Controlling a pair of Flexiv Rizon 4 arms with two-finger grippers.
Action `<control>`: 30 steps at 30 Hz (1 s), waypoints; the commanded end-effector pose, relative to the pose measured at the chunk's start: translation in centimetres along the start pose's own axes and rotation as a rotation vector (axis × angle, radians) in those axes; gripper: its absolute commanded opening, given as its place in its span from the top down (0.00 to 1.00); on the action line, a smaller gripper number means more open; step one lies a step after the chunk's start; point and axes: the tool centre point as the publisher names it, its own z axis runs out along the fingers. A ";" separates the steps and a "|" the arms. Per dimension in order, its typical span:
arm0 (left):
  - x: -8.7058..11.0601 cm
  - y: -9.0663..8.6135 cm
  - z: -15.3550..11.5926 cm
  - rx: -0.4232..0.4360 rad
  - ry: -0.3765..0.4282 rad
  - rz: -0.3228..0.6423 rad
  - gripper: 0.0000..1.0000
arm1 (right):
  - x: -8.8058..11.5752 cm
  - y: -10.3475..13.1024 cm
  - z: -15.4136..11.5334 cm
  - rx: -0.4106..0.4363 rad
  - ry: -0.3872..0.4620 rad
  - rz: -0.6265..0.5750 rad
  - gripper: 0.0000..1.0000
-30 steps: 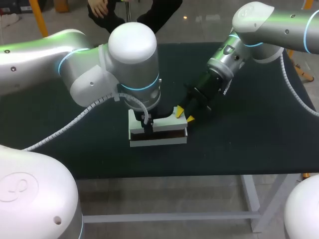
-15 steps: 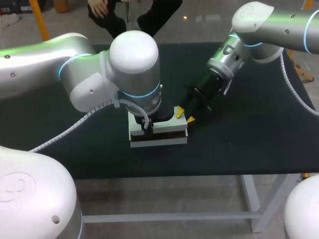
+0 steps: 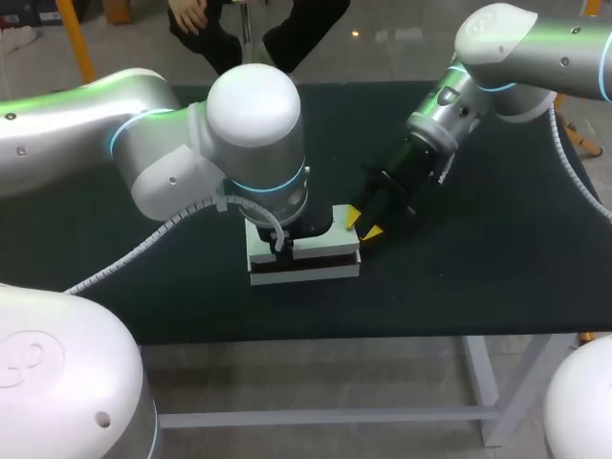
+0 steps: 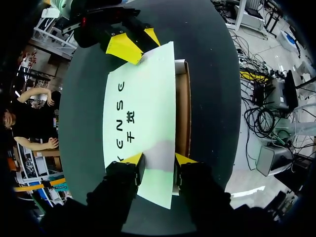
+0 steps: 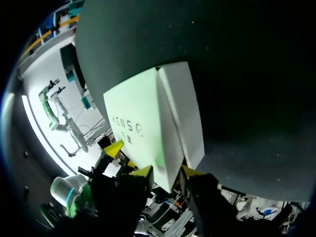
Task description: Assemble the packaging by folding the flat box into shape, placing the metal phone stand inside, and closing the box properly
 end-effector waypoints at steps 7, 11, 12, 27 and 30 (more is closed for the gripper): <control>0.7 -0.4 0.5 -0.027 0.000 0.009 0.62 | -0.9 -2.3 -0.5 -0.068 0.007 -0.015 0.61; 0.9 -0.4 0.7 -0.031 0.006 0.012 0.61 | -1.0 -3.1 -0.7 -0.095 0.005 -0.029 0.60; 0.9 -0.4 0.7 -0.031 0.006 0.012 0.61 | -1.0 -3.2 -0.7 -0.101 0.003 -0.033 0.60; 1.1 -0.5 0.8 -0.046 0.012 0.021 0.62 | -0.2 -4.5 0.3 -0.172 -0.053 -0.109 1.00; 1.1 -0.5 0.8 -0.045 0.013 0.020 0.62 | -0.1 -4.4 0.7 -0.177 -0.066 -0.117 1.00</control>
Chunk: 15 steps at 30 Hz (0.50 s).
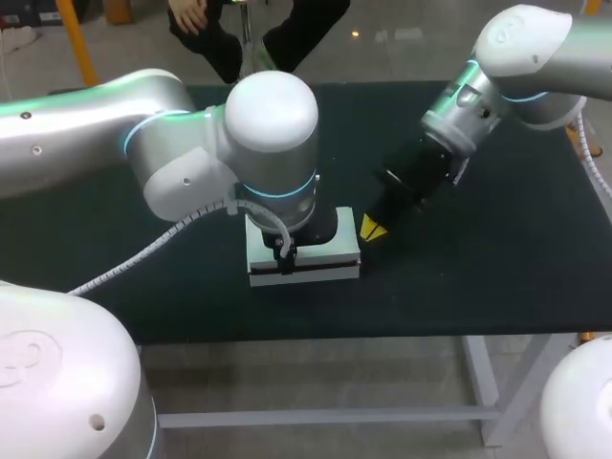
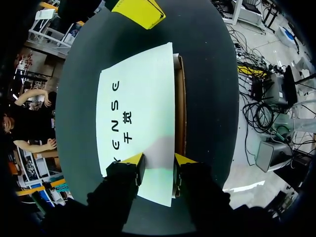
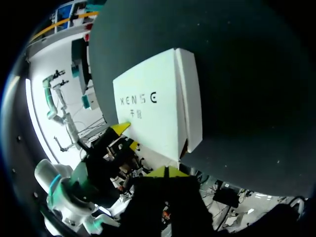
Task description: Assemble the packaging by folding the flat box into shape, placing the metal phone stand inside, and closing the box properly
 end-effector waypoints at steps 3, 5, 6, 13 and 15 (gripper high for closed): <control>0.2 -0.2 0.1 -0.004 -0.003 -0.002 0.61 | 0.4 -0.4 1.0 -0.049 -0.025 -0.008 1.00; 0.2 -0.2 0.1 -0.003 -0.002 -0.002 0.60 | 0.5 -0.3 1.3 -0.052 -0.033 -0.011 1.00; 0.2 -0.2 0.1 -0.002 -0.002 -0.001 0.60 | 0.5 -0.3 1.4 -0.052 -0.037 -0.013 1.00; 0.3 -0.2 0.0 0.002 0.000 -0.004 0.61 | 0.7 -0.2 2.4 -0.055 -0.065 -0.021 1.00; 0.3 -0.1 -0.2 0.003 -0.001 -0.004 0.61 | 0.7 -0.1 2.6 -0.056 -0.071 -0.022 1.00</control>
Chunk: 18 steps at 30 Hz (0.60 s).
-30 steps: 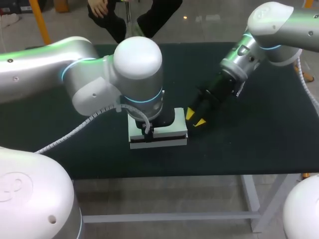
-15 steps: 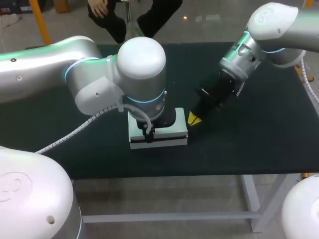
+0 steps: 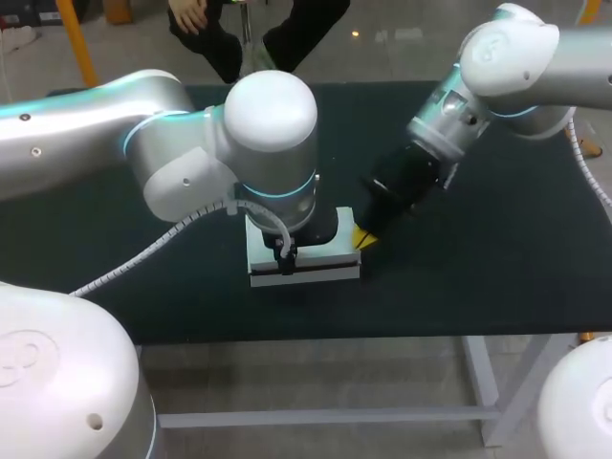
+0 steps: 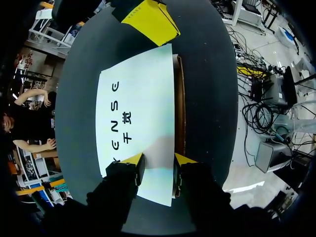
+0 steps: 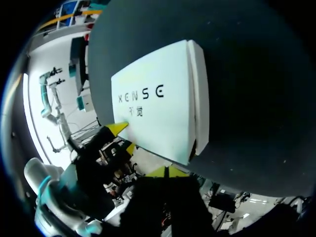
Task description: Assemble the packaging by folding the flat box into shape, placing the metal phone stand inside, and closing the box properly
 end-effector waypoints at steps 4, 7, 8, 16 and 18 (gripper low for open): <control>0.1 0.0 -0.3 0.000 -0.008 0.001 0.60 | 0.0 0.2 0.8 -0.008 -0.019 0.003 1.00; 0.1 0.1 -0.4 0.002 -0.009 0.004 0.58 | -0.2 0.2 0.9 -0.009 -0.021 0.003 1.00; 0.2 0.1 -0.4 0.003 -0.009 0.005 0.57 | -0.2 0.3 1.0 -0.010 -0.022 0.003 1.00; 0.3 0.2 -0.3 0.001 -0.007 0.006 0.56 | -0.6 0.9 1.1 -0.009 -0.014 0.007 1.00; 0.3 0.2 -0.3 0.001 -0.005 0.004 0.57 | -0.6 0.9 1.2 -0.007 -0.013 0.008 1.00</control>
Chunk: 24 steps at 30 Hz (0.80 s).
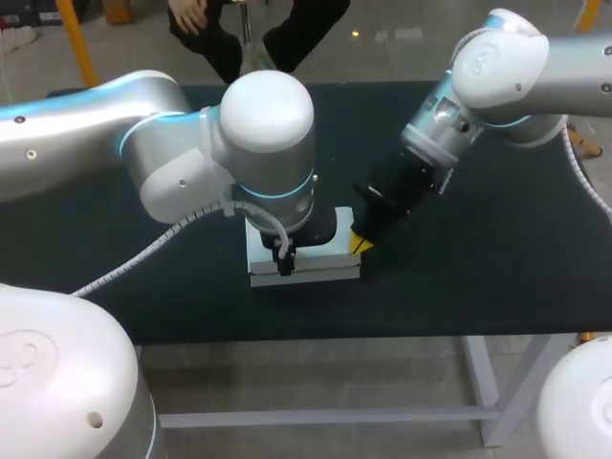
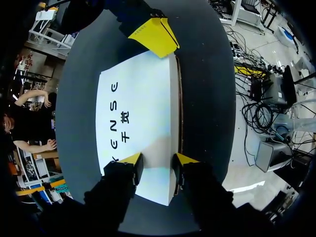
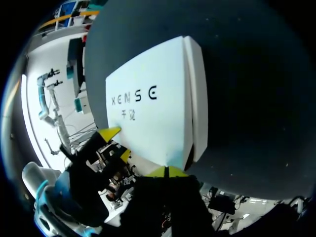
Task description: Assemble the packaging by folding the flat box into shape, placing the metal phone stand inside, and closing the box properly
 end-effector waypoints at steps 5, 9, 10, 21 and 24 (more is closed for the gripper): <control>0.2 0.0 0.1 -0.005 -0.001 -0.003 0.58 | -0.2 0.4 0.3 0.001 0.005 0.001 1.00; 0.2 0.1 0.1 -0.007 -0.001 -0.002 0.58 | -0.2 0.5 0.1 -0.007 0.012 -0.003 1.00; 0.2 0.1 0.1 -0.008 0.000 -0.002 0.58 | -0.1 0.5 0.1 -0.009 0.013 -0.003 1.00; 0.5 0.2 0.2 -0.006 0.005 -0.003 0.58 | -0.3 1.2 0.6 -0.009 0.012 0.011 1.00; 0.5 0.2 0.3 -0.005 0.008 0.001 0.57 | -0.3 1.4 0.8 -0.006 0.011 0.013 1.00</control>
